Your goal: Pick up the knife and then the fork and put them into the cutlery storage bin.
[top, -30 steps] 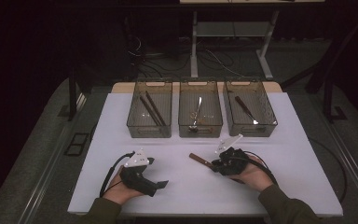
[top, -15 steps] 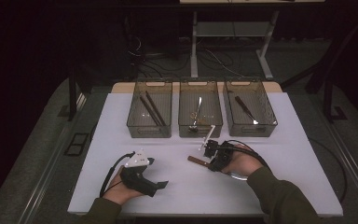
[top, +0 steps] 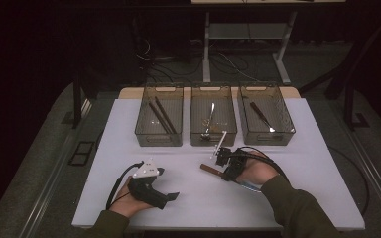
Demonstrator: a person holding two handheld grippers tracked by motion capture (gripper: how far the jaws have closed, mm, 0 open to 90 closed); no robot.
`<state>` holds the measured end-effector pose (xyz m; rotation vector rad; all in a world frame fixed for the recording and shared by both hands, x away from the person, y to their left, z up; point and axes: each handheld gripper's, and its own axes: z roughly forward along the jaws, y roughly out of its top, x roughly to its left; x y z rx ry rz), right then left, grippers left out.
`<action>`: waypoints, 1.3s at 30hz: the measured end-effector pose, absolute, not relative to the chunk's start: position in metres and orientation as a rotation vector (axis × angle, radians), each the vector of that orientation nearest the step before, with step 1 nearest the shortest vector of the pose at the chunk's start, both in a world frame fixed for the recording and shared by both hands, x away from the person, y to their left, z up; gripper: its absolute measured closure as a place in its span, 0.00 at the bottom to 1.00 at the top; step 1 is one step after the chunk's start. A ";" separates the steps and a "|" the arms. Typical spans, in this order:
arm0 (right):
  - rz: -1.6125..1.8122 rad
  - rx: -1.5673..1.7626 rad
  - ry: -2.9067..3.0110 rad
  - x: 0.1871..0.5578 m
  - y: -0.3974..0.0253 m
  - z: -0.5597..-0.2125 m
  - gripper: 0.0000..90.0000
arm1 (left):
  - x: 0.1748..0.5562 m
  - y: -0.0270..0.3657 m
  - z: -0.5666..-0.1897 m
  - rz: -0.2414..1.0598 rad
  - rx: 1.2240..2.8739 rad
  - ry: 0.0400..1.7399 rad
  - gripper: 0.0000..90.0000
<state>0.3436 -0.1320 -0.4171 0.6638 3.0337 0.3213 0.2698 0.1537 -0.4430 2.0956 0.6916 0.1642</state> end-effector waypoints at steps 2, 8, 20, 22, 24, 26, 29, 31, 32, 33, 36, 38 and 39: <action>0.381 0.694 3.022 0.345 -0.138 -0.415 0.85 | 0.270 0.154 -0.443 0.165 2.095 0.693 0.00; 0.608 0.785 2.951 0.347 -0.162 -0.403 0.85 | 0.270 0.154 -0.443 0.165 2.094 0.691 0.00; 1.077 0.944 2.668 0.346 -0.223 -0.376 0.85 | 0.270 0.154 -0.443 0.164 2.093 0.689 0.00; 1.157 0.974 2.622 0.346 -0.233 -0.371 0.85 | 0.270 0.154 -0.443 0.164 2.092 0.688 0.00; 1.205 0.999 2.571 0.347 -0.242 -0.366 0.85 | 0.270 0.154 -0.443 0.165 2.088 0.689 0.00; 1.242 1.027 2.523 0.348 -0.250 -0.362 0.85 | 0.270 0.155 -0.443 0.165 2.088 0.688 0.00; 1.298 1.066 2.448 0.348 -0.262 -0.357 0.85 | 0.271 0.156 -0.443 0.169 2.082 0.689 0.00; 1.334 1.093 2.401 0.350 -0.269 -0.352 0.85 | 0.272 0.157 -0.443 0.168 2.080 0.686 0.00; 1.344 1.100 2.377 0.350 -0.273 -0.349 0.85 | 0.272 0.157 -0.443 0.165 2.080 0.682 0.00; 1.365 1.110 2.353 0.352 -0.278 -0.345 0.85 | 0.272 0.157 -0.443 0.166 2.084 0.680 0.00; 1.384 1.137 2.284 0.357 -0.288 -0.337 0.85 | 0.273 0.157 -0.444 0.161 2.084 0.684 0.00; 1.387 1.161 2.239 0.362 -0.294 -0.330 0.85 | 0.273 0.157 -0.445 0.165 2.084 0.686 0.00; 1.380 1.168 2.221 0.365 -0.297 -0.326 0.85 | 0.273 0.157 -0.445 0.164 2.082 0.689 0.00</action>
